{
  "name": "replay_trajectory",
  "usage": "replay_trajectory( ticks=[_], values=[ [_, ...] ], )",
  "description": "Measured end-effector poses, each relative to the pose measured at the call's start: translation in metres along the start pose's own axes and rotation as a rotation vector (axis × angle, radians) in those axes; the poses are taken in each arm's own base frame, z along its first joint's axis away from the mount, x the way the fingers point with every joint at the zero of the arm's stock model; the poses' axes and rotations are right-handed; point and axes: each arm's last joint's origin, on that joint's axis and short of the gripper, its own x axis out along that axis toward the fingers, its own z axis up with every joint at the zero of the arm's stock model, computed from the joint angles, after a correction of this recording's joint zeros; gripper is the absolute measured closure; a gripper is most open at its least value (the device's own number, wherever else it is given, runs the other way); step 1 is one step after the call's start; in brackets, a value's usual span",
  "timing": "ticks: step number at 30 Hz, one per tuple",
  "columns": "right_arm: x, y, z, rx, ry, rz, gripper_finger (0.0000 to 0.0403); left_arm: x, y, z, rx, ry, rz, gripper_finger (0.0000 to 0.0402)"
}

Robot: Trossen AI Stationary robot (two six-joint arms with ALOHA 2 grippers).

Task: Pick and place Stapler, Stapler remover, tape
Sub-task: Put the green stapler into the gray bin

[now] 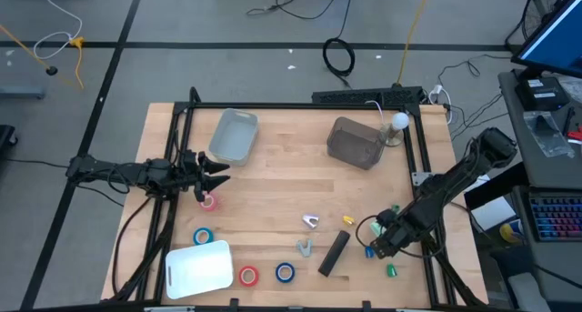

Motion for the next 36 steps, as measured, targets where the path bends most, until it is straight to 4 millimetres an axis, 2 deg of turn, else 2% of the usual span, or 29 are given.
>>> replay_trajectory(
  ticks=[16,22,31,36],
  values=[
    [0.019,0.009,0.001,0.0,0.024,-0.039,0.0198,0.0,0.0,0.0,0.0,-0.001,-0.001,0.0158],
    [0.019,0.008,0.001,0.012,0.022,-0.048,0.0224,0.0,0.0,0.0,-0.001,-0.001,-0.001,0.0158],
    [0.019,0.006,0.001,0.037,0.02,-0.056,0.0291,0.0,0.0,0.0,-0.052,-0.001,-0.002,0.0158],
    [0.014,0.004,0.001,0.029,0.012,-0.044,0.0293,0.0,0.0,0.0,-0.114,-0.001,-0.002,0.0158]
  ],
)
